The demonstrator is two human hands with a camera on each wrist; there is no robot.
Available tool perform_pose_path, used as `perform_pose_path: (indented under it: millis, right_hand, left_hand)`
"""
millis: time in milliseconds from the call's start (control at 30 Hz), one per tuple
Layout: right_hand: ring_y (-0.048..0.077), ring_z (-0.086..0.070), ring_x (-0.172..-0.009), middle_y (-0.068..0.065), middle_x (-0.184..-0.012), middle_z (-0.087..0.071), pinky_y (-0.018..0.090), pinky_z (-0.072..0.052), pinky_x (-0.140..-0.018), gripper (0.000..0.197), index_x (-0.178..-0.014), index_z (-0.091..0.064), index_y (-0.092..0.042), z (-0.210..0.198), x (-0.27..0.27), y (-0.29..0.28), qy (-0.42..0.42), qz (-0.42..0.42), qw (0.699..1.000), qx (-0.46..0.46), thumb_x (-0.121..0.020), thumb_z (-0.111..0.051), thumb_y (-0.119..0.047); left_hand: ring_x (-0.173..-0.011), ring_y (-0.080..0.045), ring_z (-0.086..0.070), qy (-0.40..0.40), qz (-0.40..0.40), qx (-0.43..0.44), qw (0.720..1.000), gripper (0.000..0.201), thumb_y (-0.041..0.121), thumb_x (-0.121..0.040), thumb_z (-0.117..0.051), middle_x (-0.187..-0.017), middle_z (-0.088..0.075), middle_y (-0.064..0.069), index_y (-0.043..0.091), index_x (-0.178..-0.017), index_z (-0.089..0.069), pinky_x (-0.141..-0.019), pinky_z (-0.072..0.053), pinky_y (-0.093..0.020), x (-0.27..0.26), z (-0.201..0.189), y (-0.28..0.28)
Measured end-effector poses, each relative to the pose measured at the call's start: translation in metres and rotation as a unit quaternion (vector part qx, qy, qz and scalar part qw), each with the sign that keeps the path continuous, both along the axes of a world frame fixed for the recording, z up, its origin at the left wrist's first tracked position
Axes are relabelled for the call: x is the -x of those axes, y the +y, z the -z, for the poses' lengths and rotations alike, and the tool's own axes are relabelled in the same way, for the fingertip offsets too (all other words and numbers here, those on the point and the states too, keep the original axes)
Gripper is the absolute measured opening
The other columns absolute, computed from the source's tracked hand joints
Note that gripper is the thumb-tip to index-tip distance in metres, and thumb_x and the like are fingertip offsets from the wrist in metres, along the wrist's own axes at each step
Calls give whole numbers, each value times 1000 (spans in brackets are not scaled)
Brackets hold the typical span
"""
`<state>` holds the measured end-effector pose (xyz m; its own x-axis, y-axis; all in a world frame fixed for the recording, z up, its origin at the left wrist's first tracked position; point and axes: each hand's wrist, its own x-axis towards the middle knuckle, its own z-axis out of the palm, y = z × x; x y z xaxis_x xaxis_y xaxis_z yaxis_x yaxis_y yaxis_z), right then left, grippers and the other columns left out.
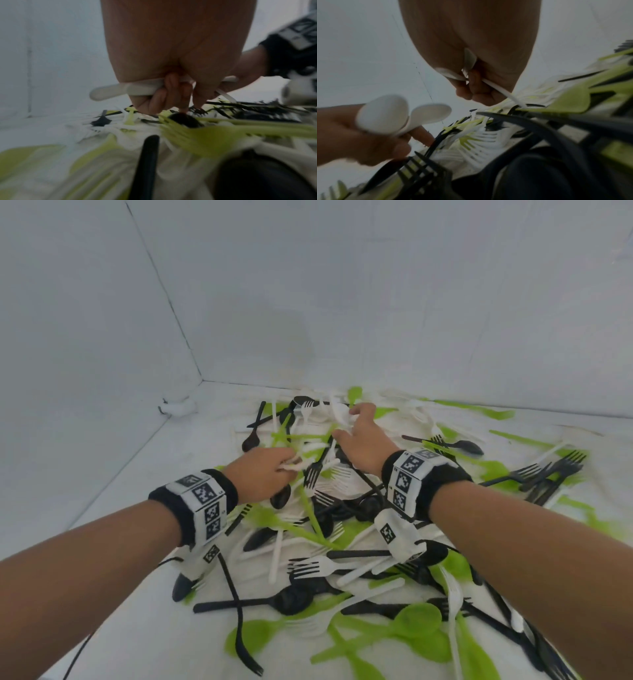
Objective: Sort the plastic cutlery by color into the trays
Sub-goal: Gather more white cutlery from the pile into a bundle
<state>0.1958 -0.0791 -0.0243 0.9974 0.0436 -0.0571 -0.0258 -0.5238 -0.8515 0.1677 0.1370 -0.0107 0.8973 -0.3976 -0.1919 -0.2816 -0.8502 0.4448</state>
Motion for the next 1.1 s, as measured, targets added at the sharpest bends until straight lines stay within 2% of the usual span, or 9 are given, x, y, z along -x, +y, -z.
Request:
perform_pose_path:
  millis: [67,233,400,500,600,700,800,967,1100]
  right_hand:
    - [27,-65,-77,13,-92,-68,40,-54,-72,42,-139,-29,-13,6,-4,2,22,0,999,30,-104,-48,-27]
    - [28,-64,-82,11,-92,-69,36,-47,-69,29,-100,-60,-8,9,-12,2,30,-17,993,113,-105,-41,-30]
    - [27,-65,-85,12,-93,-71,38,-48,-78,34,-99,-62,-5,15,-19,-1,46,-18,987,154,-105,-39,-31]
    - [29,-61,-93,7,-96,-64,40,-47,-84,30,-96,-55,-11,18,-23,0,39,-8,988,147,-106,-38,-34]
    - [28,-58,-89,8,-93,-61,38,-43,-78,30,-96,-54,-8,16,-25,3,26,12,990,138,-107,-38,-31]
    - [29,-58,-85,10,-91,-62,38,-44,-75,33,-98,-56,-4,13,-30,5,13,42,993,113,-106,-40,-31]
    - [23,-48,-69,4,-73,-51,35,-35,-62,31,-81,-50,-11,5,-33,11,-13,45,996,80,-104,-46,-31]
    - [13,-40,-57,-1,-66,-41,31,-38,-56,39,-79,-58,-6,-6,-28,36,23,-6,994,-110,-95,-67,-40]
    - [16,-34,-57,-8,-57,-37,27,-32,-53,41,-77,-57,1,-7,-25,49,36,-53,992,-112,-93,-72,-34]
  left_hand:
    - [-68,-11,-54,32,64,-43,996,12,28,-102,-53,-80,-61,6,28,-92,-59,-63,-39,-28,8,4,-6]
    - [-75,-6,-53,66,128,-46,989,26,21,-97,-53,-81,-59,11,43,-83,-51,-68,-40,-25,13,4,-9]
    - [-69,-2,-50,-2,140,-63,988,5,20,-101,-54,-79,-55,11,24,-99,-53,-60,-34,-23,2,5,8]
    - [-67,-8,-55,-40,96,6,995,6,25,-103,-54,-82,-59,7,24,-98,-53,-60,-39,-24,-9,-1,18]
    - [-54,1,-50,-58,-20,141,988,21,28,-103,-57,-74,-52,10,24,-84,-50,-53,-39,-13,-23,-8,25]
    - [-57,-8,-46,-39,-161,276,947,25,32,-100,-63,-72,-52,5,9,-89,-61,-61,-43,-26,-46,-10,30]
    - [-51,-14,-33,69,-235,414,877,15,25,-97,-69,-57,-46,9,13,-88,-66,-50,-32,-27,-61,-11,30]
    - [-52,-14,-26,130,-237,446,853,20,22,-95,-72,-78,-73,-1,3,-101,-70,-46,-26,-24,-63,-8,20]
    - [-51,-14,-25,135,-225,427,865,19,21,-97,-69,-91,-78,-7,3,-102,-71,-48,-26,-26,-64,-3,18]
